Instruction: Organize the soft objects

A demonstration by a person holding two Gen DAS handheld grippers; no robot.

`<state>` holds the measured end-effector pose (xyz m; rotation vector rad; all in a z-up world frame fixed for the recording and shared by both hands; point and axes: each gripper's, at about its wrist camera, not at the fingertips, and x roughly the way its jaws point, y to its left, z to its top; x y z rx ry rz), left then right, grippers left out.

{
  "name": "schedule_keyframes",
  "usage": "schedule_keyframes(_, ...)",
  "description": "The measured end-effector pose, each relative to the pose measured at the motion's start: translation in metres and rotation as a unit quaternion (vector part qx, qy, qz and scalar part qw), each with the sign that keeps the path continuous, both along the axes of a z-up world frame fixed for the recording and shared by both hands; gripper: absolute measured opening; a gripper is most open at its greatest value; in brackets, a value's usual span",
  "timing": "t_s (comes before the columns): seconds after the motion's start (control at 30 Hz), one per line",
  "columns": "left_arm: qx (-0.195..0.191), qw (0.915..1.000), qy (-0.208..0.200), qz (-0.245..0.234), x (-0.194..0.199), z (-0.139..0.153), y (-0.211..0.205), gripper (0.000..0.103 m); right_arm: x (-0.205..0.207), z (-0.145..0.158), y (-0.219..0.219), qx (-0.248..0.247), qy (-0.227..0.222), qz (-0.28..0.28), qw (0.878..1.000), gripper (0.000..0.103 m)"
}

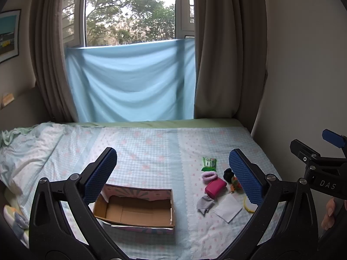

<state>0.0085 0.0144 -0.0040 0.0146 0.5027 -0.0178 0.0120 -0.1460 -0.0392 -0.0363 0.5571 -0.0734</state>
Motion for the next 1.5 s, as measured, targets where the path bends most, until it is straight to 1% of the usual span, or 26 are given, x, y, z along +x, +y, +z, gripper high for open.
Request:
schedule_keyframes(0.33,-0.004,1.0000,0.002,-0.001,0.003,0.002,0.013,0.102,0.003,0.002,0.009,0.002,-0.002,0.001,1.000,0.103)
schedule_keyframes(0.77,-0.005,1.0000,0.003,-0.007,0.003,0.001,0.012,0.102,0.001,0.000,0.004,0.000,-0.005,-0.004,1.000,0.103)
schedule_keyframes(1.5,-0.007,1.0000,0.004,-0.002,-0.005,-0.001,0.012,0.102,-0.008,0.001,-0.002,-0.009,-0.012,-0.012,1.000,0.103)
